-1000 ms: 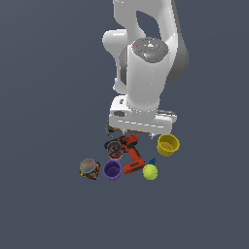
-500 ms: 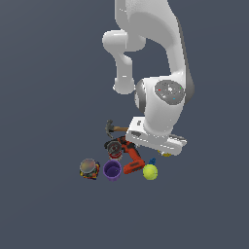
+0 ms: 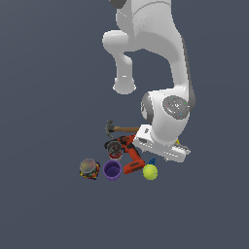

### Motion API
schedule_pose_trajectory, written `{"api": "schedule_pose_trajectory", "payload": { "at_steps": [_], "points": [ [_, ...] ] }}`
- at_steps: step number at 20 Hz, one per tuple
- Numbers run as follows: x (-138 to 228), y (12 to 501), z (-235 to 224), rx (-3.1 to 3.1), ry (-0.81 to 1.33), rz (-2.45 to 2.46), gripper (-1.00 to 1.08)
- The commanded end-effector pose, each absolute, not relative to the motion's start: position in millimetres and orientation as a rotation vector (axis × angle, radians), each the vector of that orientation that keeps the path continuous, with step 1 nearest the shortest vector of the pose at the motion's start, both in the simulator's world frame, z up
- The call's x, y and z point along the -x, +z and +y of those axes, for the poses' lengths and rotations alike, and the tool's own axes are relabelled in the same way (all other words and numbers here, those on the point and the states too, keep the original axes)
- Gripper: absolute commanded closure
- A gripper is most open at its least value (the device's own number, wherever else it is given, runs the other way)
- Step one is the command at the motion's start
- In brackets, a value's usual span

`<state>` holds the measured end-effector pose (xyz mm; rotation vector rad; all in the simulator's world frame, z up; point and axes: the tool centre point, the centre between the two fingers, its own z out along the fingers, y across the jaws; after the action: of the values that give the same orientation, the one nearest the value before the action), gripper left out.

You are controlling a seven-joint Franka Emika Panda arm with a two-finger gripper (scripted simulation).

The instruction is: Pick up a designated object from a clutter of objects.

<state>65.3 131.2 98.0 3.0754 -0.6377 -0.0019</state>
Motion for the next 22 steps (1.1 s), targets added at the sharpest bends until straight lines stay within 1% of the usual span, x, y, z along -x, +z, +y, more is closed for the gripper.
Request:
{"api": "schedule_pose_trajectory", "payload": {
  "at_steps": [1, 7, 16, 21, 22],
  "points": [
    [-65.8, 93.6, 133.9, -3.073, 0.000, -0.652, -0.92],
    [-65.3, 90.0, 134.1, -3.073, -0.002, -0.649, -0.92],
    [-64.4, 49.5, 134.4, -3.073, 0.000, -0.653, -0.92],
    [-65.7, 42.5, 134.5, -3.073, 0.000, -0.655, -0.92],
    [-65.7, 42.5, 134.5, -3.073, 0.000, -0.655, 1.08]
  ]
}}
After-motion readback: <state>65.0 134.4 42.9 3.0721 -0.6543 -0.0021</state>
